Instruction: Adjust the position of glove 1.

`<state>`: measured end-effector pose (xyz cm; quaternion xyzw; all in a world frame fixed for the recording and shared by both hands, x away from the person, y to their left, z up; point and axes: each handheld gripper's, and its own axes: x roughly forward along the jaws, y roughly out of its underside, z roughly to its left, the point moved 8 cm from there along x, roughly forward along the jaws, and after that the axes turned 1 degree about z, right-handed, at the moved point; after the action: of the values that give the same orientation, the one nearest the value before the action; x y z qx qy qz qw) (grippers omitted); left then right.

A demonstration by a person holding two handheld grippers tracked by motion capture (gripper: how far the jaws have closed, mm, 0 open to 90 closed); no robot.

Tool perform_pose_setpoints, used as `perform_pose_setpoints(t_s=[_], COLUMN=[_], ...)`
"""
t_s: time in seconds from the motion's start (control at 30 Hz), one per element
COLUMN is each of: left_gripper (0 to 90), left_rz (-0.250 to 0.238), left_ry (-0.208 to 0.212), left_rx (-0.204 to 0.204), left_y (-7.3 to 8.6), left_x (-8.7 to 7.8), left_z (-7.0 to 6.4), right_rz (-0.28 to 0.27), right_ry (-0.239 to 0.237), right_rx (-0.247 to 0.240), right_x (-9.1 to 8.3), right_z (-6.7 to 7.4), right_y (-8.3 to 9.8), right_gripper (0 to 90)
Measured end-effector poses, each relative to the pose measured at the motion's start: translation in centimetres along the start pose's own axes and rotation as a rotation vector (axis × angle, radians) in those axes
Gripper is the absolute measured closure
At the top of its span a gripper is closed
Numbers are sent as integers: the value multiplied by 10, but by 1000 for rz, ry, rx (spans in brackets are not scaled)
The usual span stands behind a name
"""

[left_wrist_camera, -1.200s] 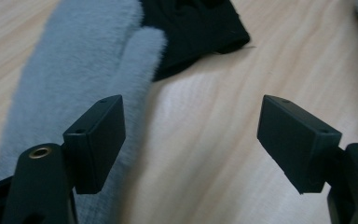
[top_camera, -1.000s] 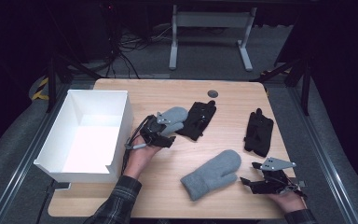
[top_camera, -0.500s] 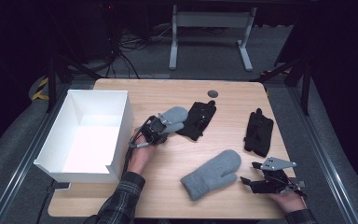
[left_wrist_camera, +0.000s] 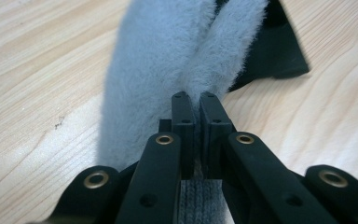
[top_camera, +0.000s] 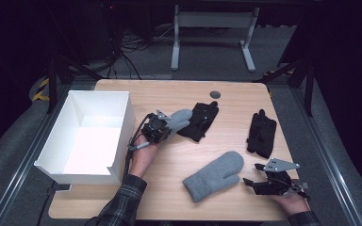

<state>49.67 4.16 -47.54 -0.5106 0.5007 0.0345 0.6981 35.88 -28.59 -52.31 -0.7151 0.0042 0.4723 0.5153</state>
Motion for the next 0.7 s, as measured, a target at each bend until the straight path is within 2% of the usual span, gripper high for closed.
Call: perform_pose_setpoints(t_s=[0.3, 0.4, 0.57, 0.7], left_gripper=[872, 872, 872, 872], left_rz=[-48, -76, -88, -81], left_ry=[59, 104, 181, 211], left_rx=[-7, -2, 6, 18], left_y=[-11, -14, -16, -16], left_x=[-23, -29, -36, -38], left_z=[-14, -21, -34, -42], right_rz=[-1, 0, 0, 0], right_ry=[1, 1, 2, 2], right_rx=[1, 1, 1, 0], right_x=[0, 0, 0, 0], right_z=[0, 0, 0, 0], right_y=[0, 0, 0, 0], right_gripper=[233, 233, 233, 233])
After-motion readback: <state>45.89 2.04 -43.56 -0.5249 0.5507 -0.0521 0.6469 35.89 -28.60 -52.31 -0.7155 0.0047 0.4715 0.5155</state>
